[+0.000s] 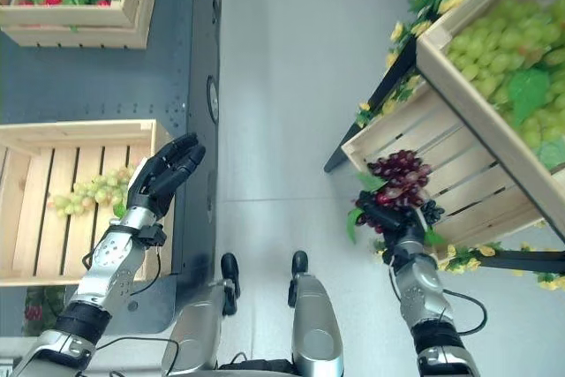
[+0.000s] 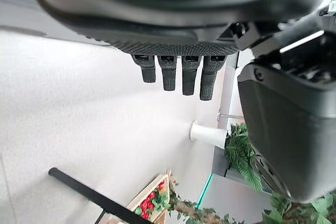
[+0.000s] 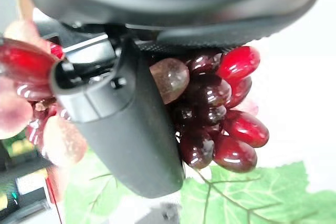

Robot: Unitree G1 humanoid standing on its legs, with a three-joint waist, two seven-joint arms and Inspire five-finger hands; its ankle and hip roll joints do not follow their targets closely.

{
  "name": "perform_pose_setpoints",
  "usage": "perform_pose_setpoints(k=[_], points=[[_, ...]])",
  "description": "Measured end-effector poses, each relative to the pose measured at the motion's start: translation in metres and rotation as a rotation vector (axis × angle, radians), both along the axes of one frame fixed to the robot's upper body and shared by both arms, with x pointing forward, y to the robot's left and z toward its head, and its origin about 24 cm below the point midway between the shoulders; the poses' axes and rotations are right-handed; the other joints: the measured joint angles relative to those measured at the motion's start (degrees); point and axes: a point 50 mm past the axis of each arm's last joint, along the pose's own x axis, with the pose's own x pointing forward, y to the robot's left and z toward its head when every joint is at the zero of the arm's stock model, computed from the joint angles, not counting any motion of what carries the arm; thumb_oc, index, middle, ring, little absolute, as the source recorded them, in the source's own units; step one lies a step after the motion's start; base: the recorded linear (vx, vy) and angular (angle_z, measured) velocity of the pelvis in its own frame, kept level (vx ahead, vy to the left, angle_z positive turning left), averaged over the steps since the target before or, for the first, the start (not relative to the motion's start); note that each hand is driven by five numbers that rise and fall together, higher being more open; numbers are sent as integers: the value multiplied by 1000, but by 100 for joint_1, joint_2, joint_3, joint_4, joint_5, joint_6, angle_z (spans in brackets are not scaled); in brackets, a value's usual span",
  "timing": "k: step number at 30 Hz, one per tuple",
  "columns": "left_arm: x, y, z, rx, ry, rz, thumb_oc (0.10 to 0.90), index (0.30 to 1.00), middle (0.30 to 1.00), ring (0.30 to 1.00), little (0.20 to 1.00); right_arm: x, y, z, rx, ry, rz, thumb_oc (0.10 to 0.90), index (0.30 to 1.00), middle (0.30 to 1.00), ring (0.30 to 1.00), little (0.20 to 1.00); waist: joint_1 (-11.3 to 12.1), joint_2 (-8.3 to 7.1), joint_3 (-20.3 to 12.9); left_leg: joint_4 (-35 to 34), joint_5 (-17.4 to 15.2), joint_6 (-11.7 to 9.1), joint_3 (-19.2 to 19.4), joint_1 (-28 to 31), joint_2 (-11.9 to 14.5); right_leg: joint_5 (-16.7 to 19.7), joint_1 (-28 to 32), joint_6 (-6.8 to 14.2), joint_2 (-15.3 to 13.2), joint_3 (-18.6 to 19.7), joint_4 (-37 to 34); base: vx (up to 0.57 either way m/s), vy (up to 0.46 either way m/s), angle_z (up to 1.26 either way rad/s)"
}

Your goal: Pick up the fruits from the basket on one side to the basket on the other side

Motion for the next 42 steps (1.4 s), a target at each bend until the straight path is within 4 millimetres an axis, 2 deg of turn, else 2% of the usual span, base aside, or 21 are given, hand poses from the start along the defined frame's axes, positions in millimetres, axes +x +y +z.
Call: perform_pose_setpoints(k=[4,9,12,16,19,22,29,30,32,42], points=[[5,-11,15,31,-47,-69,800,900,900,900,900,5,-20,21,-67,-25,-68,400,300,300,300,300,18,11,48,690,-262,13,-63,-541,20,-247,-510,-29,-49,37,666,-50,-46,2],[5,-27,30,41,-98,-148,800,900,900,900,900,7,-42,40,-71,-60,-125,400,300,300,300,300,125,11,61,1193,-423,28,-160,-1024,79,-378,-945,-58,-22,39,1083,-17,-72,2],[4,-28,35,68,-115,-171,800,900,900,900,900,13,-52,54,-56,-87,-161,400,300,300,300,300,137,10,61,1379,-462,-2,-265,-1231,99,-392,-1106,-64,41,36,1175,-12,-69,-3],[5,-30,43,91,-136,-190,800,900,900,900,900,16,-77,72,-60,-82,-226,400,300,300,300,300,166,-6,68,1691,-571,-6,-370,-1481,107,-470,-1307,-95,58,22,1451,7,-63,2],[7,-30,49,109,-153,-199,800,900,900,900,900,10,-93,74,-71,-26,-271,400,300,300,300,300,229,-3,65,1930,-653,-26,-491,-1651,110,-576,-1415,-122,58,-49,1658,0,-61,11],[8,-27,55,136,-161,-201,800,900,900,900,900,8,-101,75,-71,9,-288,400,300,300,300,300,265,-18,70,2074,-683,-50,-586,-1801,115,-631,-1504,-148,57,-130,1778,-1,-57,11],[9,-23,55,160,-142,-196,800,900,900,900,900,8,-103,70,-40,83,-272,400,300,300,300,300,370,-47,83,2203,-721,-62,-671,-1915,115,-685,-1556,-147,56,-188,1877,2,-21,3],[9,-23,55,160,-142,-196,800,900,900,900,900,8,-103,68,-32,93,-266,416,324,324,324,324,411,-66,92,2203,-721,-62,-674,-1915,115,-686,-1556,-147,56,-190,1877,13,-45,1],[9,-23,56,163,-141,-196,800,900,900,900,900,7,-103,65,-22,112,-260,800,900,900,900,900,453,-77,97,2203,-721,-63,-701,-1929,115,-690,-1550,-152,55,-220,1873,11,-51,6],[9,-18,57,188,-133,-193,800,900,900,900,900,3,-109,59,-33,180,-283,800,900,900,900,900,495,-132,97,2206,-718,-61,-805,-1918,113,-682,-1451,-164,61,-332,1821,1,-25,4]])
